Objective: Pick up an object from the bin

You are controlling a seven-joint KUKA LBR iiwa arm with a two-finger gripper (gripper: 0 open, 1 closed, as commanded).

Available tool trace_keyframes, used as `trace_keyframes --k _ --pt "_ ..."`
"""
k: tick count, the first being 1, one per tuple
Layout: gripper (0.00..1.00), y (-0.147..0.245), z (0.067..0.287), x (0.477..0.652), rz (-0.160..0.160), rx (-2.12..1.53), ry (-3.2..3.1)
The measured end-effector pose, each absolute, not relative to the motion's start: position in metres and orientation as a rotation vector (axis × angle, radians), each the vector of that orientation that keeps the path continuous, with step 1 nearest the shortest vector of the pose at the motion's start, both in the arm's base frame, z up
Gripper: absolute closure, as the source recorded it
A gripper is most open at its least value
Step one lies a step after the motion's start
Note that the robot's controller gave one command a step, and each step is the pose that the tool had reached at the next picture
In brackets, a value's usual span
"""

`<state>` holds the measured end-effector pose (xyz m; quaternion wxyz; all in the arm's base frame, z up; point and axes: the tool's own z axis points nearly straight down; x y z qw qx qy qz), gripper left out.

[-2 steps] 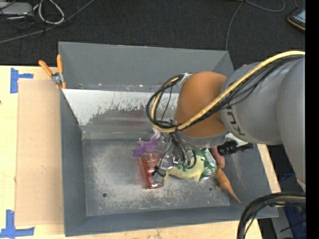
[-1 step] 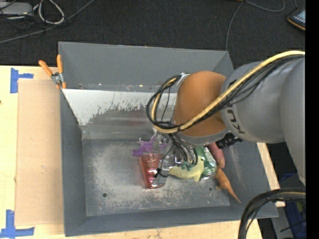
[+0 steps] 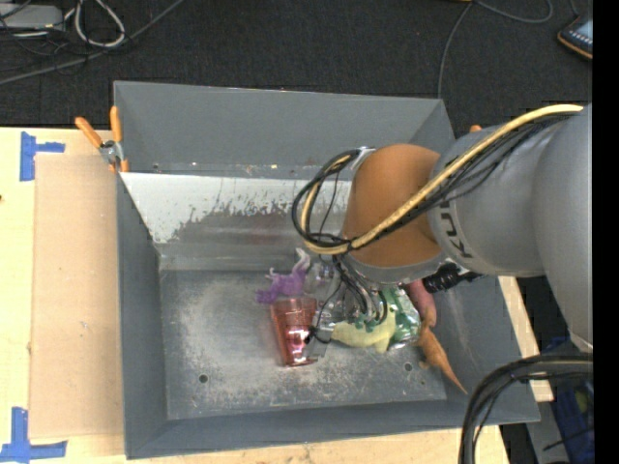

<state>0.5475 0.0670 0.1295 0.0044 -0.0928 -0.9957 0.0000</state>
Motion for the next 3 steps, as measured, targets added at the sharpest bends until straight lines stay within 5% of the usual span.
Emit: trace_keyframes --k 1,2,3 --pt "0.00 0.067 0.124 0.546 0.002 -0.644 -3.064" --pt "0.00 0.076 0.087 0.569 -0.002 -0.434 -3.099" --pt "0.00 0.072 0.071 0.566 -0.002 -0.526 -3.095"
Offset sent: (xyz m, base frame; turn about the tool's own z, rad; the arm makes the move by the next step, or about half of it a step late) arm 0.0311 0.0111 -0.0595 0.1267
